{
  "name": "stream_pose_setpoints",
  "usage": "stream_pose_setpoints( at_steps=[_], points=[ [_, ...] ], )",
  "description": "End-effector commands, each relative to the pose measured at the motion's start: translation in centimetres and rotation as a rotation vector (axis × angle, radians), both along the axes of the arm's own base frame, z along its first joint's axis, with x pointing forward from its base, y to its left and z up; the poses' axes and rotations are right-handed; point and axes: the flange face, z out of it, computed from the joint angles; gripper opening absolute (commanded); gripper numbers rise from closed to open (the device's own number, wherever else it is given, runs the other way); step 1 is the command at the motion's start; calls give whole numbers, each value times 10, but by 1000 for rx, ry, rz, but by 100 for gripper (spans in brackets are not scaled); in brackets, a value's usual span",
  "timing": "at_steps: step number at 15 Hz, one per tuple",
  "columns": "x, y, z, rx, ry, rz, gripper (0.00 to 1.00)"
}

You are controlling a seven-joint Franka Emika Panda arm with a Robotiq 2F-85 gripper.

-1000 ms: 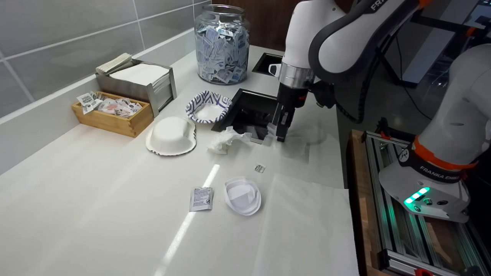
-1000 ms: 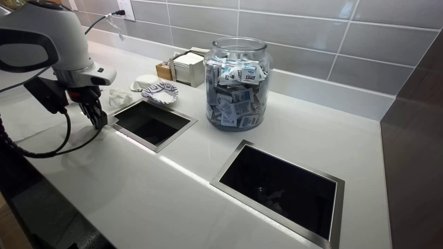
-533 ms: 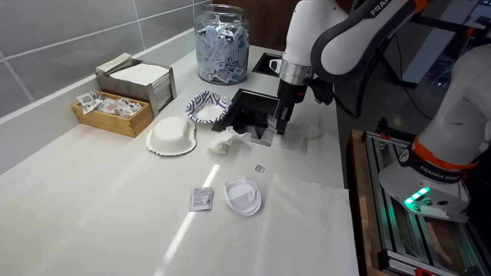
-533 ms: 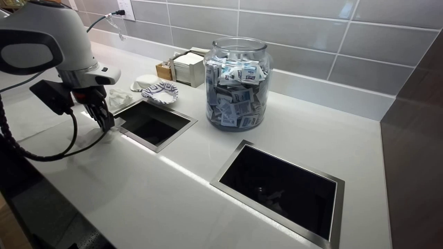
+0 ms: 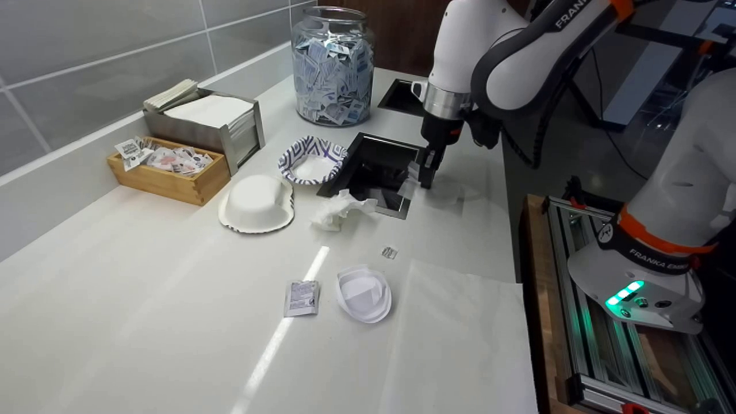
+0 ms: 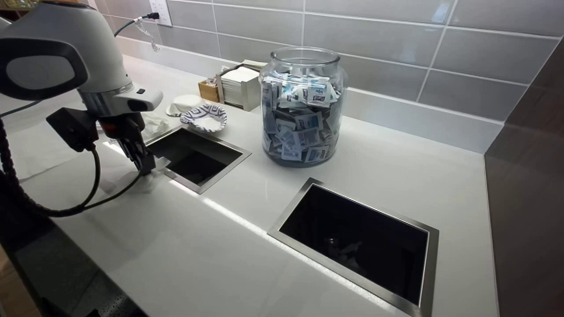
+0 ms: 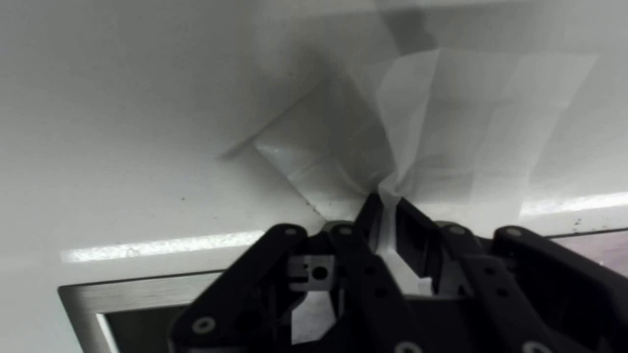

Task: Use the right paper towel to clean the surface

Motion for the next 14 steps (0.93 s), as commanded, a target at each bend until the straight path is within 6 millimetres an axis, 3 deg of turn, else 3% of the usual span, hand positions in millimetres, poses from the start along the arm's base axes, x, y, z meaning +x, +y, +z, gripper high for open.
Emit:
stream_pose_setpoints(
  at_steps=[1,8,14],
  points=[
    [-8,-20,-6,-45,1,-34,3],
    [-13,-43,-6,-105,2,-65,3],
    [-4,0,21,4,-39,-22,3]
  ],
)
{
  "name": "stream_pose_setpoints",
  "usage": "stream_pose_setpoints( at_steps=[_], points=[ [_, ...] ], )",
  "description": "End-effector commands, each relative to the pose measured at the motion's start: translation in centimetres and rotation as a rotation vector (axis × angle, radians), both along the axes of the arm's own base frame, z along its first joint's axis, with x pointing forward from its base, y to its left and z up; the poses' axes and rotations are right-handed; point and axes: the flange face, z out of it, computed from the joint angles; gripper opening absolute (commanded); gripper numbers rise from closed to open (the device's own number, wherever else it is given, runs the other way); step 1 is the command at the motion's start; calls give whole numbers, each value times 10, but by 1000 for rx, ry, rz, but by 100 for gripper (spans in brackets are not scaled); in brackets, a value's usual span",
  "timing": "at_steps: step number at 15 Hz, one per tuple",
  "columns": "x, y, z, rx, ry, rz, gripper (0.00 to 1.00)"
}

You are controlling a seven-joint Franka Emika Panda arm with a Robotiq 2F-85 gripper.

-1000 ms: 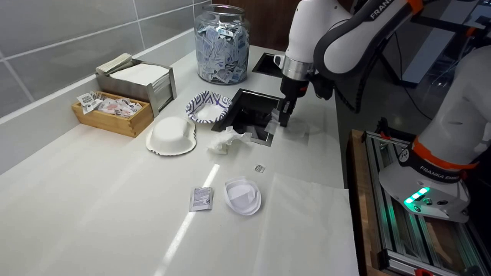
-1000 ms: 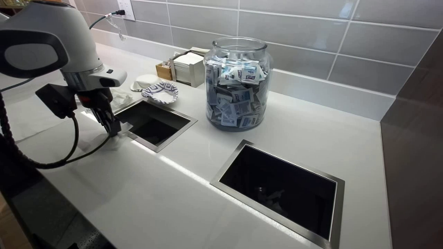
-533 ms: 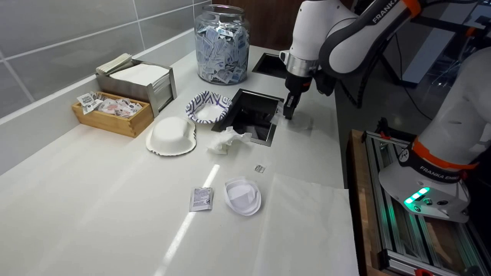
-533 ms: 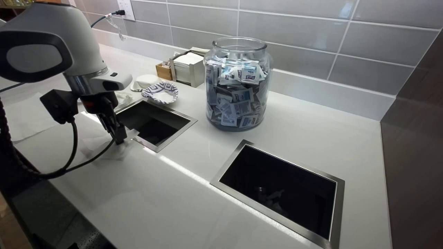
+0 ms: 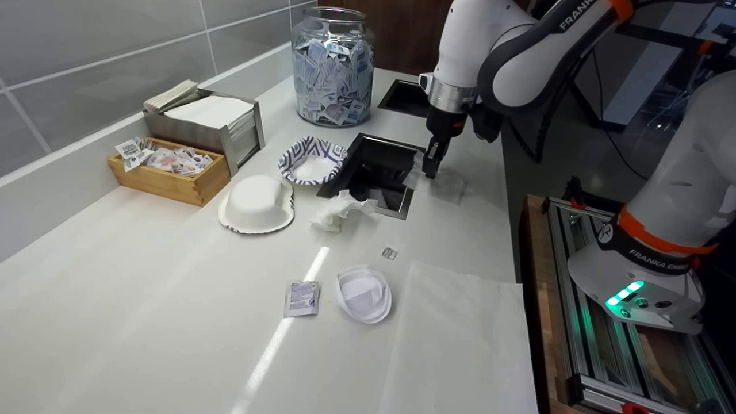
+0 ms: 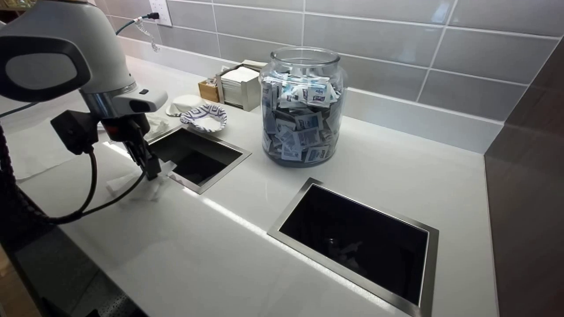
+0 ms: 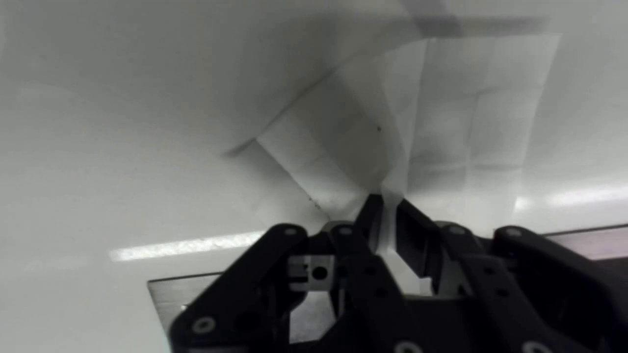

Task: Use the right paper towel to clean the surface

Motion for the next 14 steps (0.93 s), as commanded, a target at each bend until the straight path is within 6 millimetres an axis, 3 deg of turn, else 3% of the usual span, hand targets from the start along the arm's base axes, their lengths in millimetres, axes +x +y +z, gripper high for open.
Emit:
stream_pose_setpoints(
  at_steps=[1,7,14],
  points=[
    [0,34,19,71,-35,46,3],
    [5,75,29,131,-74,121,3],
    [1,102,13,222,-9,150,3]
  ],
)
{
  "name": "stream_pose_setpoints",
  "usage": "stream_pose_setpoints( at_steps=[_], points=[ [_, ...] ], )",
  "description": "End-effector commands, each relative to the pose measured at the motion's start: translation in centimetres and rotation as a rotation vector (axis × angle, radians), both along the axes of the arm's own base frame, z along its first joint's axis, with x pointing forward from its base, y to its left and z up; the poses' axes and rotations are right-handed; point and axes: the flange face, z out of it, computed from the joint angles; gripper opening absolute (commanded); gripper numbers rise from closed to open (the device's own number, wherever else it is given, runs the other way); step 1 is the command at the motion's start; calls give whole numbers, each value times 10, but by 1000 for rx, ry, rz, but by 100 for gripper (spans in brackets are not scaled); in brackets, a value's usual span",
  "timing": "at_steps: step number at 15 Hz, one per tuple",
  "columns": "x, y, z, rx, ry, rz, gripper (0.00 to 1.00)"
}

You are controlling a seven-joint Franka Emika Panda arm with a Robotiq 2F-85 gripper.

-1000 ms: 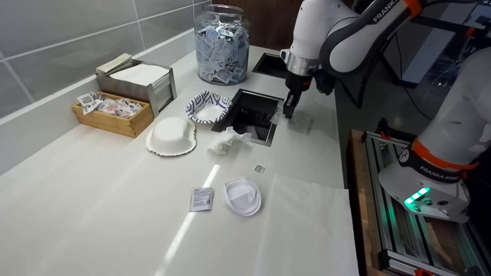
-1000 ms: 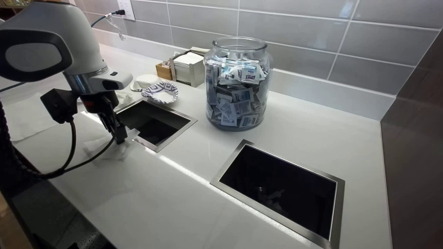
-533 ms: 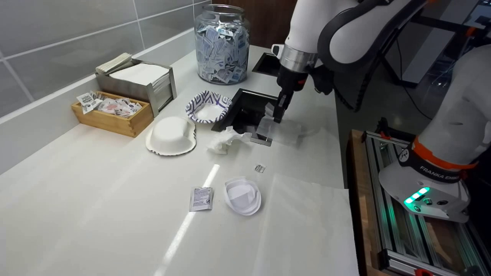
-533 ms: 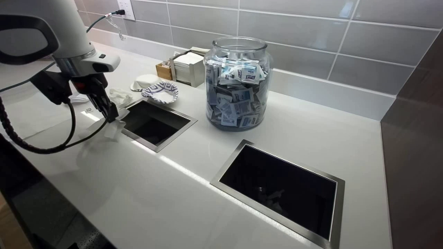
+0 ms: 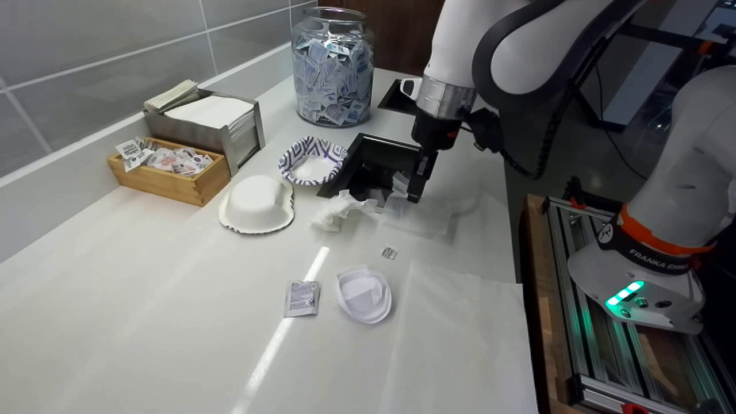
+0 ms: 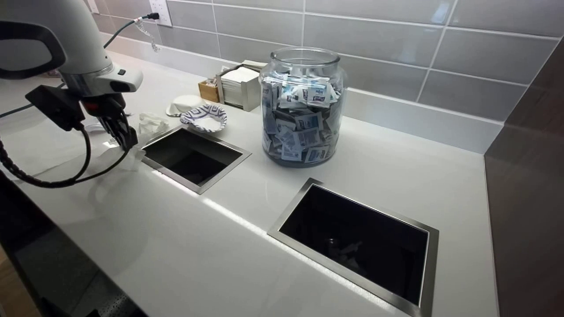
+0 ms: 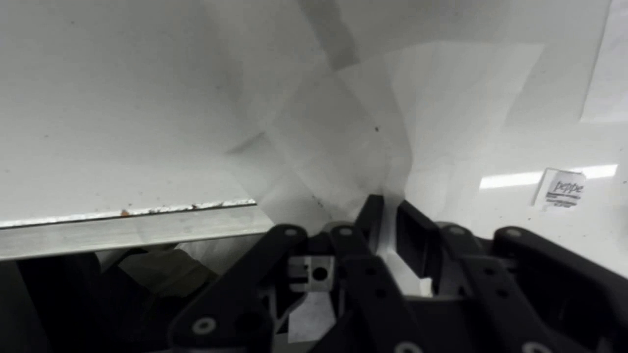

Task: Use the right paper towel to clean the surface

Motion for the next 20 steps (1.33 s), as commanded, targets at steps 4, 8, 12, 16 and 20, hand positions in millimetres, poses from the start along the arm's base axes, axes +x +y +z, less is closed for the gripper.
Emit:
stream_pose_setpoints(
  at_steps=[4,8,12,16,20],
  points=[
    [-2,-3,-20,-18,41,22,3],
    [-3,-18,-29,-60,51,24,3],
    [-2,-39,-32,-118,34,27,3],
    [-2,-60,-32,-165,26,10,3],
    [-4,-78,-31,-203,28,-13,3]
  ],
)
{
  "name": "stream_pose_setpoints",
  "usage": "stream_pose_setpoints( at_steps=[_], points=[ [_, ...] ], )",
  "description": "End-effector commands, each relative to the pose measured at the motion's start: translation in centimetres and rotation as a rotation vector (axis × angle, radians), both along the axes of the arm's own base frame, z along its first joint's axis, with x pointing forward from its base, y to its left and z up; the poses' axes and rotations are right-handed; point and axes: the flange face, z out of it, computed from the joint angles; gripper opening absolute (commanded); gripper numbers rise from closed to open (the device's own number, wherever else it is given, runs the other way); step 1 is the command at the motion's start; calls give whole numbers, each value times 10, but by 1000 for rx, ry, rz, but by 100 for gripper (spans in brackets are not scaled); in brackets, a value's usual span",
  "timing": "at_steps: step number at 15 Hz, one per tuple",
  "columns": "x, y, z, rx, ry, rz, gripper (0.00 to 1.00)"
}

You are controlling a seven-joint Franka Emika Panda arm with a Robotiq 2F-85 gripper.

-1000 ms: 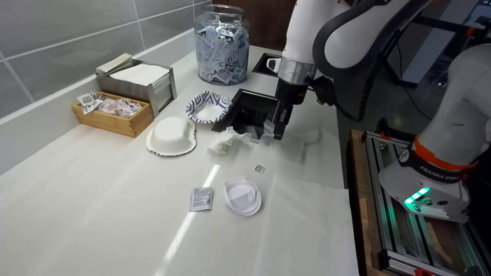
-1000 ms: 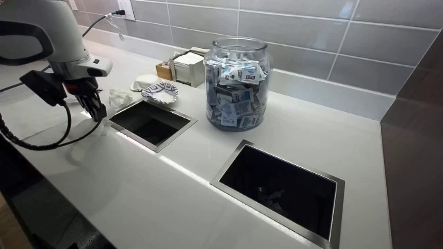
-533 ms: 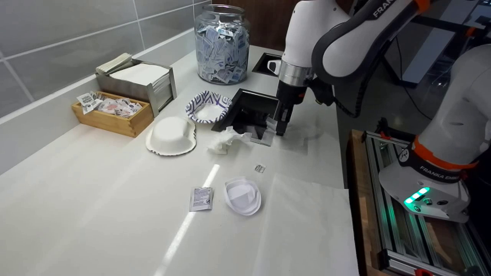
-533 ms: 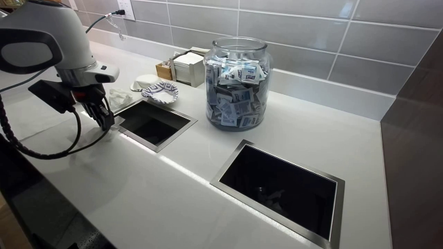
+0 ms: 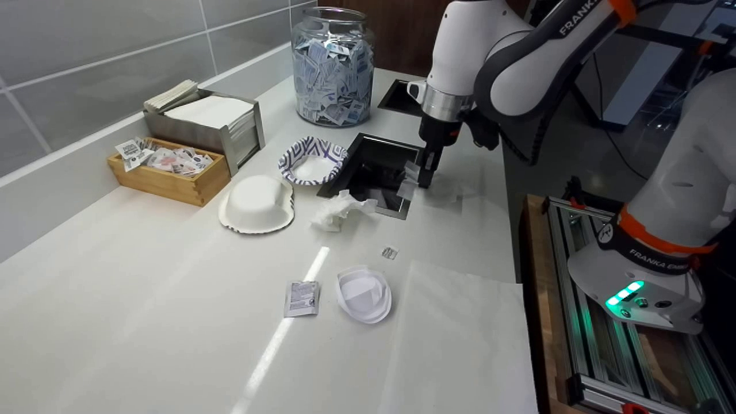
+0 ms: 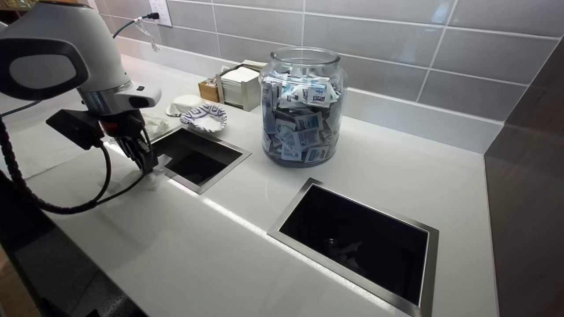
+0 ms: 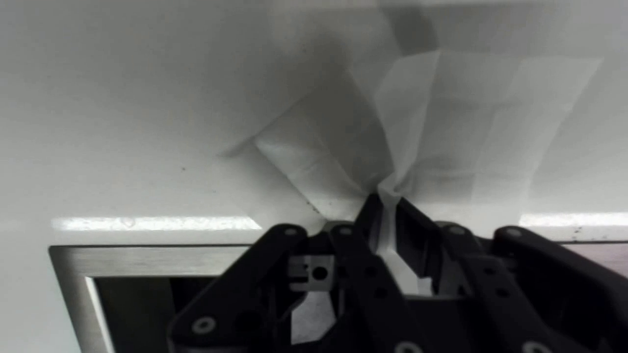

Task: Use the right paper towel to clean the surface

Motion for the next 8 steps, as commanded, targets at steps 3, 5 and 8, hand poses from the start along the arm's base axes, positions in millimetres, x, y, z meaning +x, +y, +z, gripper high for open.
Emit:
stream_pose_setpoints(
  at_steps=[3,5,8],
  points=[
    [-5,-19,-2,-47,-8,-34,3],
    [-5,-18,10,-37,-22,-41,3],
    [-5,-12,35,-38,-71,-37,3]
  ],
)
